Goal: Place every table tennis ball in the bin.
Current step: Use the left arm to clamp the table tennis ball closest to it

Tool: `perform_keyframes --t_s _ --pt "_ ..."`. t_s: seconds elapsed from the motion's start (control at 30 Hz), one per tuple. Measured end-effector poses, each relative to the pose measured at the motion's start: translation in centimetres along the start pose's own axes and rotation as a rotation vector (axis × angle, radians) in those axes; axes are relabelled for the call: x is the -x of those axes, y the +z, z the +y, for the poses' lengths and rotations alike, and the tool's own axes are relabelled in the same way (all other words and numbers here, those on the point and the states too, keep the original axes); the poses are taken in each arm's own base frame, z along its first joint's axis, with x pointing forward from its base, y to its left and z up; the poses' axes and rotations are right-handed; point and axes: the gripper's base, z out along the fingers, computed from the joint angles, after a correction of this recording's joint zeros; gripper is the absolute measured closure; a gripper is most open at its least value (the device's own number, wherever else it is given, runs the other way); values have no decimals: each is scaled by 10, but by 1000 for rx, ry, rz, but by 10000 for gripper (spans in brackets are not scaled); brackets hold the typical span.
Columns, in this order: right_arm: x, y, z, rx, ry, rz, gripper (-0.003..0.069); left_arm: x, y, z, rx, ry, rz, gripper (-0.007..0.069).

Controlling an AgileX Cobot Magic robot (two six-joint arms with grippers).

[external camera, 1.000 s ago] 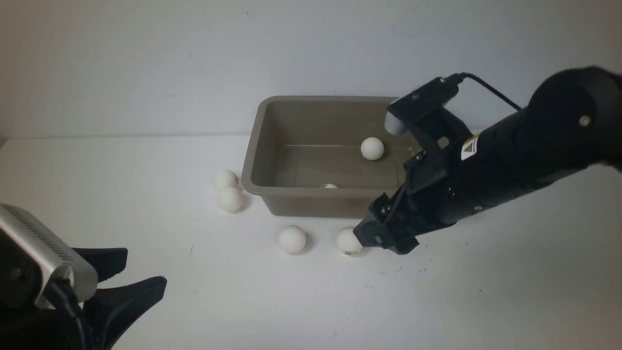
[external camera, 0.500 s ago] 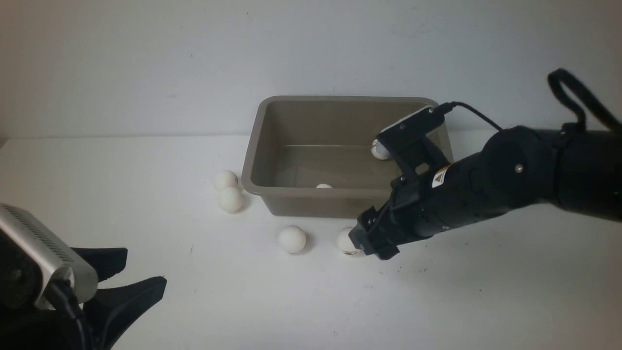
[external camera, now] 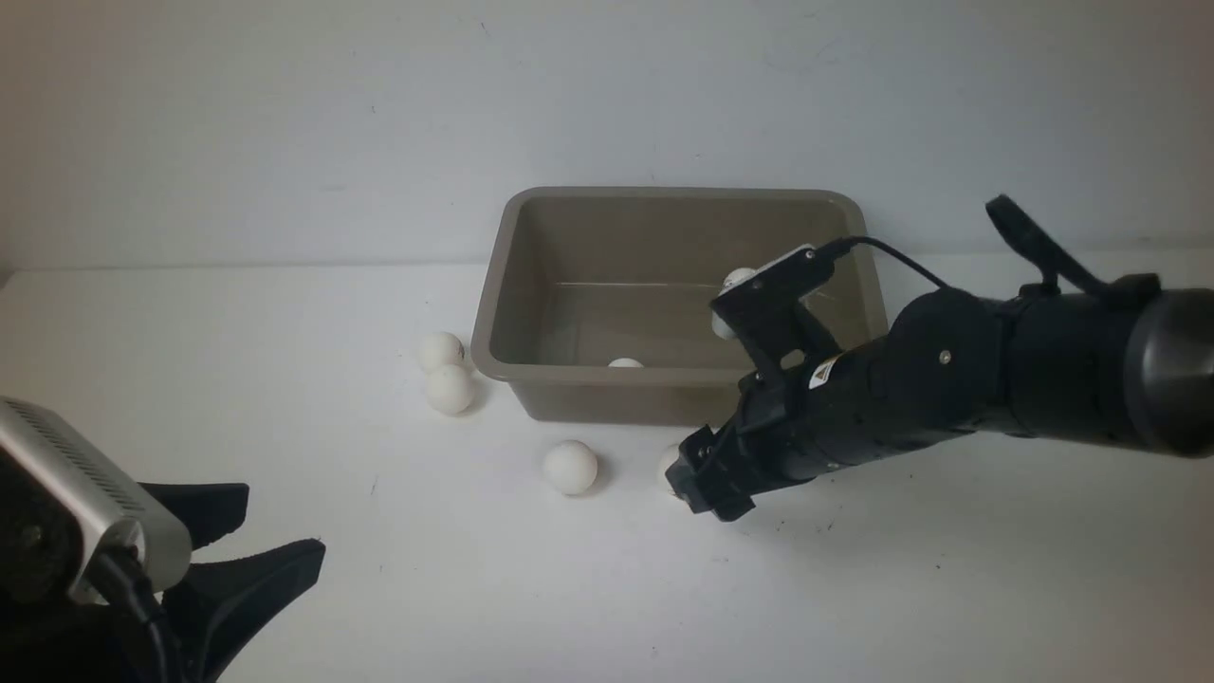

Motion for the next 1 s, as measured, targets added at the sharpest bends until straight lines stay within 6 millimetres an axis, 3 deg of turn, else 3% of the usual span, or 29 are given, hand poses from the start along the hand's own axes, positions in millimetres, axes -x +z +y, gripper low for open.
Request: perform_keyframes --t_s 0.4,1.0 --pt "-7 24 -2 8 35 -6 122 0 0 0 0 0 0 230" --pt "1 30 -4 6 50 -67 122 0 0 0 0 0 0 230"
